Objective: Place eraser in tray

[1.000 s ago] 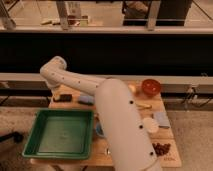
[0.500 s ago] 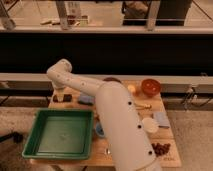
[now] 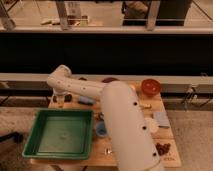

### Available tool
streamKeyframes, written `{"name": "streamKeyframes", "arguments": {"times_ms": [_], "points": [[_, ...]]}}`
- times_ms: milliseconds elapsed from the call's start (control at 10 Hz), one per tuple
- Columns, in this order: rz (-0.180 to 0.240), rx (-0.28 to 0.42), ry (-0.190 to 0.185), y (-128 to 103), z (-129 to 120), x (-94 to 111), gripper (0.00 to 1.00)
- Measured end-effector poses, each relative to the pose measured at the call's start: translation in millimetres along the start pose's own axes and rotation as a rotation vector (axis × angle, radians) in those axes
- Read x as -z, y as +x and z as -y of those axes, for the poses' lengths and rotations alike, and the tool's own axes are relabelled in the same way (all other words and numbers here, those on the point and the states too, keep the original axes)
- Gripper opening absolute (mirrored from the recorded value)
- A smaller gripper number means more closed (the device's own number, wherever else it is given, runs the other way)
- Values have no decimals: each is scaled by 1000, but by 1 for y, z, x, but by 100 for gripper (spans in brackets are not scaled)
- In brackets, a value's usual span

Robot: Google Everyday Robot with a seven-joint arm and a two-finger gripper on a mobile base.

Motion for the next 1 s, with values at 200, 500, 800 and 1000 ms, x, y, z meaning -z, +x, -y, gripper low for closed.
{"name": "streamKeyframes", "arguments": {"times_ms": [200,500,800,1000], "points": [[-7,-16,-14,8,9,-9,80],[-15,-59,-30,33,12,-15,80],[1,-69,-56,39,9,-27,80],[25,-74,-72,39,13,-37,75]]}}
